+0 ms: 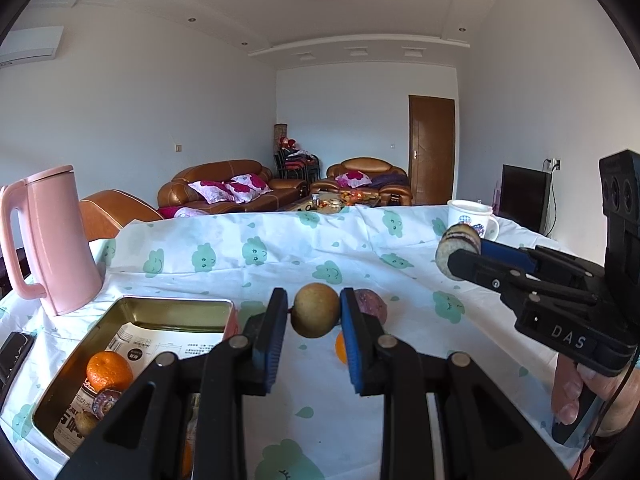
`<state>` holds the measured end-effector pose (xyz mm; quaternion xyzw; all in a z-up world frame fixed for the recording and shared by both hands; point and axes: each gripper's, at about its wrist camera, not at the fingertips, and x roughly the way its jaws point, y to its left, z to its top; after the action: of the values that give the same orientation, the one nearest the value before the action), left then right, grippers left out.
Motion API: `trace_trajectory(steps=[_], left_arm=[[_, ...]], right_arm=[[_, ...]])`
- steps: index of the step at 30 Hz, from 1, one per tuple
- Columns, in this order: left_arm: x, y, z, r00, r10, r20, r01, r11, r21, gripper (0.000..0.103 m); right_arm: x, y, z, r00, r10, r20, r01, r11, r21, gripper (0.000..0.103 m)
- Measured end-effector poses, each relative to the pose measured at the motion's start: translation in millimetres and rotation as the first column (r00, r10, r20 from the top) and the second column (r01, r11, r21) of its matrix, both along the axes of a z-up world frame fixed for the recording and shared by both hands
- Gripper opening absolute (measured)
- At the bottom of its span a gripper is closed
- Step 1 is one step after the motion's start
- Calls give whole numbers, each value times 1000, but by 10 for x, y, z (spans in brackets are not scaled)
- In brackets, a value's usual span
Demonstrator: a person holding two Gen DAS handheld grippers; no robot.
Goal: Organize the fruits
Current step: 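Carry the kiwi and taro slice over the pink tin box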
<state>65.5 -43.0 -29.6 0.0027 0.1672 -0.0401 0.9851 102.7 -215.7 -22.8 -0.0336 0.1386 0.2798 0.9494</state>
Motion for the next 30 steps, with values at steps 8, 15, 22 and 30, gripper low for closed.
trace_trajectory(steps=[8,15,22,30], left_arm=[[-13,0,10,1000,-4,2,4,1000,-7,28],[28,42,0,1000,2,-19,-3,1000,-29,28],[21,79,-1,1000,-5,-19,4,999,-53,28],[39,174,-15,999,-18,-41,14,996,-90,28]], right_arm=[[-29,53,-7,1000,14,-9,-14,1000,-8,34],[-25,144,-18,1000,-3,-29,3,1000,-18,34],[-27,199,-27,999,-10,-43,9,1000,-9,34],[-13,389,-32,997,24,-78,-25,1000,-16,34]])
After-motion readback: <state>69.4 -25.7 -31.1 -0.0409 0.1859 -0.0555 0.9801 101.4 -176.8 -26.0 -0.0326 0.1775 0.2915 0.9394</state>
